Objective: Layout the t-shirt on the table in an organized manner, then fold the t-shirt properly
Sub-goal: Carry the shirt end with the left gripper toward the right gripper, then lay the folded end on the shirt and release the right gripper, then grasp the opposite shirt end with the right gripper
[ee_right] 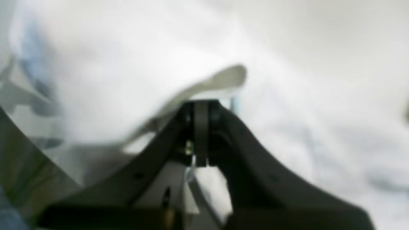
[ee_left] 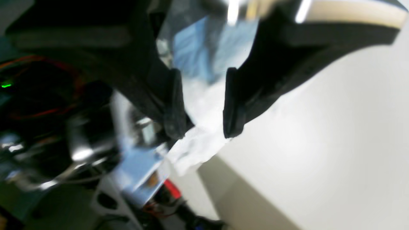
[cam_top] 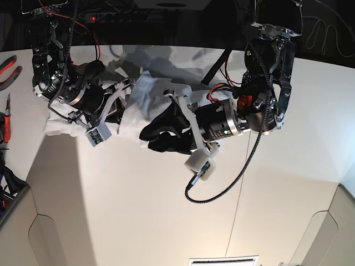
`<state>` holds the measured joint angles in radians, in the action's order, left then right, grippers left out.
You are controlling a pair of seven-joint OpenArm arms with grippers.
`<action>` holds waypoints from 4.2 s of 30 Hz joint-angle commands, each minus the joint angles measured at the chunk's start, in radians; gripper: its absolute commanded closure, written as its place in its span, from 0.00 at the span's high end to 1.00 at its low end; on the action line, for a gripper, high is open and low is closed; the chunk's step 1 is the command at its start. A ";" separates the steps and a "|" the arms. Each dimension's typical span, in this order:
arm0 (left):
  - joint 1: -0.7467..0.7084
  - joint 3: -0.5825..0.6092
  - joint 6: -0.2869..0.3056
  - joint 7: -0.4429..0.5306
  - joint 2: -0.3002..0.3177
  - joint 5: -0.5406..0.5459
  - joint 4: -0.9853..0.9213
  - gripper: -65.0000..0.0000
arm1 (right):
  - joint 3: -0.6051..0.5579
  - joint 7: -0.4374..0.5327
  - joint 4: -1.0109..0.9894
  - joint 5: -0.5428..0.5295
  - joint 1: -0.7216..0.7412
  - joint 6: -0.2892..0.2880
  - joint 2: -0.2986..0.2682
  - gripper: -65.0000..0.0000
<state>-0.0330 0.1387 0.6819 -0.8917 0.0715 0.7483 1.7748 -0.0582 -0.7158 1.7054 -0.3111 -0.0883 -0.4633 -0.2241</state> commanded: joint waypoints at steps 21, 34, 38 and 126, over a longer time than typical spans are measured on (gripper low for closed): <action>-0.030 -0.099 0.016 -0.010 0.198 -0.141 -0.036 0.09 | -0.137 -0.082 0.262 -0.284 -0.019 -0.113 0.141 0.00; -0.014 -0.267 0.016 0.009 0.198 -0.100 -0.036 0.09 | -0.158 0.006 0.105 -0.048 -0.030 -0.109 0.127 0.00; -0.014 -0.268 0.016 0.010 0.198 -0.074 -0.036 0.09 | -0.134 0.034 -0.084 -0.048 0.084 -0.109 0.125 0.00; -0.018 -0.268 0.016 0.057 0.192 -0.043 -0.036 0.32 | 0.666 -0.132 -0.500 -0.649 0.035 -0.108 -0.060 0.64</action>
<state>-0.0639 -0.1257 0.6853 -0.8593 0.2550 0.6872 1.7237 0.6025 -0.8585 1.1927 -0.9455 -0.0608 -0.5583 -0.2680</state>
